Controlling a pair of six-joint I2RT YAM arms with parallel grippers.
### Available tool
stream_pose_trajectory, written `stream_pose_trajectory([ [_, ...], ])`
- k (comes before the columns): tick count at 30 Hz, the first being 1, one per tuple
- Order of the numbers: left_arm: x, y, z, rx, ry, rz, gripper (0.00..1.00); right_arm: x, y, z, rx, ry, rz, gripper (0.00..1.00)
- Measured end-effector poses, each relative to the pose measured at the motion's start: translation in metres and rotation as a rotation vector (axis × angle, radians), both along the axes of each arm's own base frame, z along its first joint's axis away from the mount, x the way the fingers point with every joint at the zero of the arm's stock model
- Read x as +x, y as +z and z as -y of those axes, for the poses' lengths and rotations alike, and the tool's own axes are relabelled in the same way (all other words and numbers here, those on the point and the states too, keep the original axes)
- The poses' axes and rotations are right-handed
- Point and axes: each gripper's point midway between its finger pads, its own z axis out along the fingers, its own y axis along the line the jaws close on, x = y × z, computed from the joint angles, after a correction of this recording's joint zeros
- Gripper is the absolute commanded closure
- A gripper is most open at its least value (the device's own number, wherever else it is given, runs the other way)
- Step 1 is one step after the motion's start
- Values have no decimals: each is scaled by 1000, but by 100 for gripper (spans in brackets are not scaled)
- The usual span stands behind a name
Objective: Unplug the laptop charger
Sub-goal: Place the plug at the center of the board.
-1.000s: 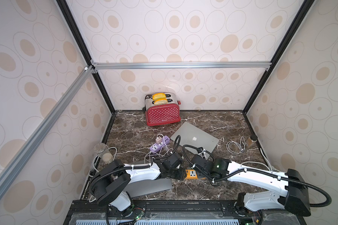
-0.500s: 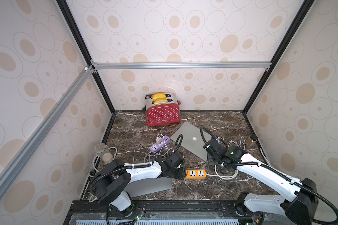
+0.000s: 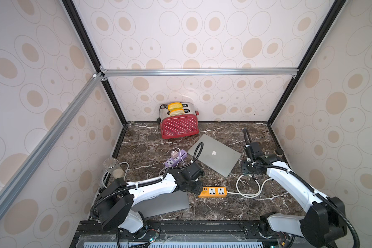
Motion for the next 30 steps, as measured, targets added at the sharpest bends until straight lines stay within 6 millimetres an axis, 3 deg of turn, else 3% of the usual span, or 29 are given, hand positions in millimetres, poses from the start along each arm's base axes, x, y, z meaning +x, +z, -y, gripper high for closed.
stream_pose_trajectory([
  [7, 13, 32, -4, -15, 4, 60, 43, 16, -22, 6, 44, 14, -93, 75],
  [15, 22, 29, -22, 22, 34, 48, 43, 42, -23, 16, 102, 8, -100, 75],
  [22, 25, 28, -24, 29, 34, 45, 43, 52, -42, 16, 130, 20, -163, 75],
  [30, 36, 51, -17, 5, 27, 90, 43, 74, -46, 26, 133, 10, -174, 75],
])
